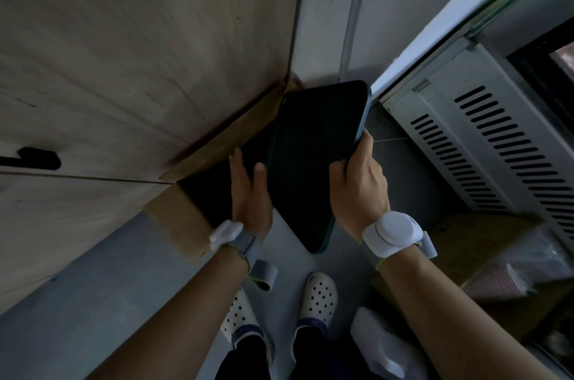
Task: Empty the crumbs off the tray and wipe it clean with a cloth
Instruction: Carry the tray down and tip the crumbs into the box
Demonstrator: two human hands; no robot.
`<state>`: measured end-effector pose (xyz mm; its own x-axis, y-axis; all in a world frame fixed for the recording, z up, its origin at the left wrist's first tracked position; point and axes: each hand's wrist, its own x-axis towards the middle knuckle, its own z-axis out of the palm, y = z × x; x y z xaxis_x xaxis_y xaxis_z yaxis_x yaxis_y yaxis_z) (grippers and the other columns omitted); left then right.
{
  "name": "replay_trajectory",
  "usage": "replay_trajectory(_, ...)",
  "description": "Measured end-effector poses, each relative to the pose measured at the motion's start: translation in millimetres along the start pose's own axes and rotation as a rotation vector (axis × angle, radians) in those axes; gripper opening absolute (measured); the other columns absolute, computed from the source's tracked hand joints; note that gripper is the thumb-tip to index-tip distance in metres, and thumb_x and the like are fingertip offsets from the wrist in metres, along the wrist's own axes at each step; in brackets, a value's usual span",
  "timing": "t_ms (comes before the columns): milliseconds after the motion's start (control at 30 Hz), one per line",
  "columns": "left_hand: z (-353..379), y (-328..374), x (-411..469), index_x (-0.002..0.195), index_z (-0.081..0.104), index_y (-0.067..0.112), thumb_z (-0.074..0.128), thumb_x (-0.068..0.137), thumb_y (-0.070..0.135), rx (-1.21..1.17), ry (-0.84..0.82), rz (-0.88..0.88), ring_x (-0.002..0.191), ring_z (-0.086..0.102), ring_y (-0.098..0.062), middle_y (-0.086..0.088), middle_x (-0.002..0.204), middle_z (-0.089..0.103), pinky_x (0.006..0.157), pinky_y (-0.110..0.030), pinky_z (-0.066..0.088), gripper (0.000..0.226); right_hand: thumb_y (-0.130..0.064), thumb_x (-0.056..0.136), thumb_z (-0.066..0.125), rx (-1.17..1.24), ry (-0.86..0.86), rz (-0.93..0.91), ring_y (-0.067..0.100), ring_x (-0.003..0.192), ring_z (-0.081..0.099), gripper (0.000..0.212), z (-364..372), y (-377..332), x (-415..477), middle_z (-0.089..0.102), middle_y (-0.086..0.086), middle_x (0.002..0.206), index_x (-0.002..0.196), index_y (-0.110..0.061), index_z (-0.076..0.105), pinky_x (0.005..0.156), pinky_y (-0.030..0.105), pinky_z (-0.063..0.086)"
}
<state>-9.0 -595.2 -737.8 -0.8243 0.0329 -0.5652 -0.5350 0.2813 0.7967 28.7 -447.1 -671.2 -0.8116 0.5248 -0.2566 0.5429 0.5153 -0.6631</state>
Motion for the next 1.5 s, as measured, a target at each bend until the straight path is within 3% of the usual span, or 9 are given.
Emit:
replay_trajectory(100, 23, 8, -27, 0.161, 0.005, 0.019, 0.031, 0.109, 0.032, 0.231, -0.469, 0.012, 0.156, 0.001, -0.017, 0.001, 0.169, 0.002, 0.115, -0.015, 0.007, 0.06, -0.016, 0.091, 0.042, -0.017, -0.018, 0.003, 0.018, 0.059, 0.055, 0.05, 0, -3, -2, 0.055, -0.002, 0.073, 0.14, -0.018, 0.028, 0.054, 0.029, 0.035)
replay_trajectory(167, 28, 7, -31, 0.161, 0.004, 0.022, 0.026, 0.109, 0.036, 0.278, -0.598, -0.008, 0.155, 0.003, -0.016, 0.002, 0.169, 0.004, 0.112, -0.015, 0.007, 0.058, -0.015, 0.092, 0.042, -0.026, -0.025, 0.005, 0.015, 0.06, 0.055, 0.05, -1, -2, -3, 0.055, -0.003, 0.074, 0.14, -0.019, 0.029, 0.053, 0.028, 0.035)
replay_trajectory(467, 22, 9, -30, 0.161, 0.009, 0.027, 0.029, 0.108, 0.043, 0.295, -0.563, 0.018, 0.155, 0.007, -0.011, 0.005, 0.169, 0.008, 0.121, -0.025, 0.006, 0.06, -0.016, 0.091, 0.042, 0.01, -0.015, 0.029, 0.017, 0.062, 0.055, 0.047, -5, 0, -6, 0.055, -0.005, 0.075, 0.136, -0.02, 0.031, 0.053, 0.029, 0.035)
replay_trajectory(667, 17, -1, -20, 0.159, 0.027, 0.029, 0.042, 0.105, 0.047, 0.238, -0.457, 0.067, 0.151, 0.025, -0.012, 0.005, 0.164, 0.029, 0.124, -0.039, 0.023, 0.059, -0.013, 0.093, 0.044, 0.006, 0.015, 0.021, 0.012, 0.058, 0.05, 0.044, -13, -7, -7, 0.051, -0.005, 0.071, 0.135, -0.016, 0.033, 0.049, 0.024, 0.029)
replay_trajectory(833, 6, 6, -16, 0.155, 0.036, 0.024, 0.042, 0.106, 0.04, 0.345, -0.363, 0.138, 0.146, 0.034, -0.013, 0.003, 0.159, 0.039, 0.114, -0.022, 0.024, 0.052, -0.013, 0.095, 0.043, 0.019, 0.031, 0.013, 0.014, 0.056, 0.045, 0.028, -25, -12, -7, 0.047, -0.002, 0.069, 0.122, -0.009, 0.038, 0.049, 0.028, 0.027)
replay_trajectory(1000, -12, 17, -14, 0.155, 0.035, 0.025, 0.041, 0.106, 0.043, 0.419, -0.319, 0.18, 0.144, 0.038, -0.016, 0.002, 0.157, 0.042, 0.117, -0.029, 0.028, 0.053, -0.017, 0.1, 0.041, 0.052, -0.003, 0.035, 0.019, 0.051, 0.041, 0.007, -42, -12, -11, 0.045, 0.002, 0.066, 0.101, -0.013, 0.035, 0.05, 0.031, 0.029)
replay_trajectory(1267, -38, 46, -16, 0.155, 0.036, 0.026, 0.044, 0.106, 0.038, 0.498, -0.313, 0.208, 0.146, 0.037, -0.022, -0.002, 0.158, 0.04, 0.114, -0.029, 0.029, 0.051, -0.027, 0.104, 0.04, 0.037, 0.01, 0.12, 0.023, 0.056, 0.05, 0.019, -70, -9, -29, 0.053, 0.005, 0.072, 0.098, -0.008, 0.043, 0.052, 0.039, 0.04)
replay_trajectory(1367, -48, 61, -25, 0.155, 0.037, 0.023, 0.045, 0.106, 0.036, 0.535, -0.322, 0.236, 0.146, 0.036, -0.024, -0.004, 0.159, 0.039, 0.117, -0.034, 0.031, 0.051, -0.029, 0.104, 0.04, 0.025, 0.009, 0.133, 0.015, 0.062, 0.053, 0.023, -84, -14, -38, 0.054, -0.001, 0.077, 0.1, -0.008, 0.046, 0.052, 0.034, 0.04)
replay_trajectory(1500, -58, 77, -33, 0.154, 0.037, 0.02, 0.045, 0.106, 0.034, 0.616, -0.327, 0.282, 0.147, 0.034, -0.026, -0.006, 0.159, 0.038, 0.118, -0.037, 0.03, 0.051, -0.034, 0.103, 0.041, 0.013, 0.01, 0.145, 0.016, 0.075, 0.053, 0.027, -99, -12, -44, 0.058, -0.002, 0.09, 0.108, -0.011, 0.053, 0.068, 0.032, 0.042)
